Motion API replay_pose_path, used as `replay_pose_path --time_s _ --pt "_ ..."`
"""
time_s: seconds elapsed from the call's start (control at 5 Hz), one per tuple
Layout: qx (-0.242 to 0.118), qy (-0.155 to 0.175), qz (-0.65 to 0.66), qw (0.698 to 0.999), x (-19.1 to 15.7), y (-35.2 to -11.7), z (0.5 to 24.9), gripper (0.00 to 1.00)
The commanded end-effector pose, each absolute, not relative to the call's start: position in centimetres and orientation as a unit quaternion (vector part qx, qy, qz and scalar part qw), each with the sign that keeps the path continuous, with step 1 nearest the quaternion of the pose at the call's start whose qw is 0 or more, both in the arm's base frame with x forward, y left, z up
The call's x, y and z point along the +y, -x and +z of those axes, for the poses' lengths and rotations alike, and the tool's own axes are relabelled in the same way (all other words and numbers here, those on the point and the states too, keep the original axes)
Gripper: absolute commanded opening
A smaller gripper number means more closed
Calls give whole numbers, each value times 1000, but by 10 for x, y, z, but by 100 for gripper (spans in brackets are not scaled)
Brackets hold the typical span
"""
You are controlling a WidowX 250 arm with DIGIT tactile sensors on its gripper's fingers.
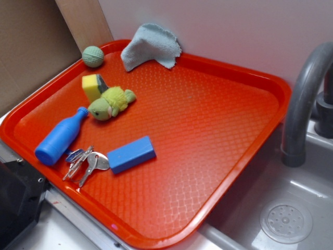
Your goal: Grab the blue cloth.
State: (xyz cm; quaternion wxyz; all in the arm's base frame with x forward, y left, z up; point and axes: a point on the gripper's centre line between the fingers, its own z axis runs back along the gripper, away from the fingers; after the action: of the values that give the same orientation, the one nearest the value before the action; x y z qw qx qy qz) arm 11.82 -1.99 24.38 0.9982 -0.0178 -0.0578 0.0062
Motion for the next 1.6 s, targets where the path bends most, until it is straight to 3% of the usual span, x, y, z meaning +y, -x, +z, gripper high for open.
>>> replay_pose_path --time_s 0.0,0.2,0.4,0.6,0.8,1.2,1.4 --pt "-58 18 6 998 -20 -118 244 100" --pt "-162 -28 68 984 -3 -168 194 100" --pt "-229 -2 62 972 28 -224 166 100" --pt "-206 -3 69 976 51 -273 128 100" --pt "-188 -29 48 981 61 -317 107 100" --pt "-137 -81 17 987 57 -350 62 100" --pt "-133 -77 -10 988 46 -360 56 100"
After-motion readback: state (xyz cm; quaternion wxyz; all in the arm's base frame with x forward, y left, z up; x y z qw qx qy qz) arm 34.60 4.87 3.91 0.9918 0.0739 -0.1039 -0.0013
